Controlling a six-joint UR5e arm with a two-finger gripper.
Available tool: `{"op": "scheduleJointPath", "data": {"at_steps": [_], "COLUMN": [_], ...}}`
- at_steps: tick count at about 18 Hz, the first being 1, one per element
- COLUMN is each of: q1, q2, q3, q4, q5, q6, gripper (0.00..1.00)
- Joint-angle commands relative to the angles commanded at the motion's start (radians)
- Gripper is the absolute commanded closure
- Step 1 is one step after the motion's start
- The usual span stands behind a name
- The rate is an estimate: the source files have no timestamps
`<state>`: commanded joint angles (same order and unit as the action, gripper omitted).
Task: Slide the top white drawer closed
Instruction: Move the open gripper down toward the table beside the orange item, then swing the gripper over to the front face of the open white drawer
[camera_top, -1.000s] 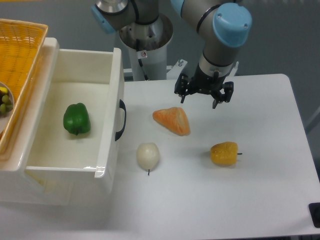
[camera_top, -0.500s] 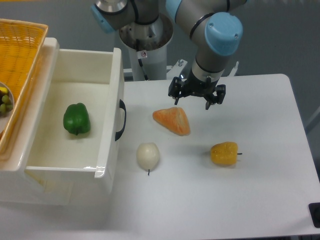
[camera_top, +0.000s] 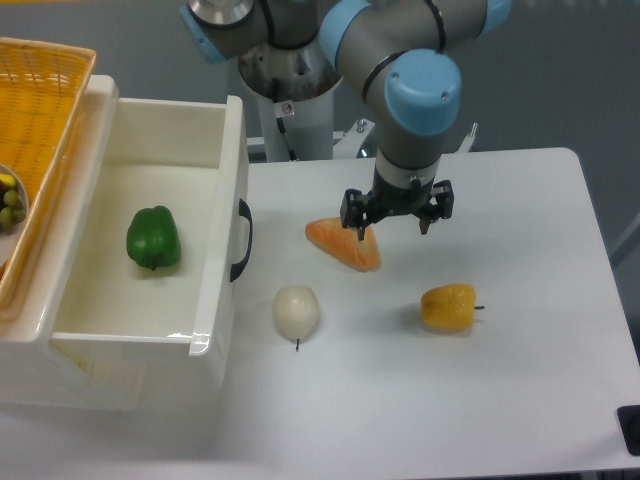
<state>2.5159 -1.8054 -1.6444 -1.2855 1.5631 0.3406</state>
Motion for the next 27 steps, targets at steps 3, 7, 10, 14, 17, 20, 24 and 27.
{"op": "scheduleJointPath", "data": {"at_steps": [3, 7, 10, 14, 17, 20, 24, 27], "q1": [-0.038, -0.060, -0.063, -0.091, -0.095, -0.100, -0.111, -0.112], "q2": [-0.026, -0.051, -0.058, -0.068, -0.071, -0.072, -0.084, -0.088], "q3": [-0.005, -0.005, -0.008, -0.009, -0.014, -0.017, -0.020, -0.026], "q4": [-0.002, -0.009, -0.012, -0.014, -0.014, -0.012, -0.012, -0.012], "q5": [0.000, -0.034, -0.066, -0.067, -0.067, -0.072, -0.077, -0.077], "q6": [-0.015, -0.002, -0.002, -0.002, -0.002, -0.002, -0.002, -0.002], "gripper": [0.00, 0.00, 0.00, 0.00, 0.00, 0.00, 0.00, 0.00]}}
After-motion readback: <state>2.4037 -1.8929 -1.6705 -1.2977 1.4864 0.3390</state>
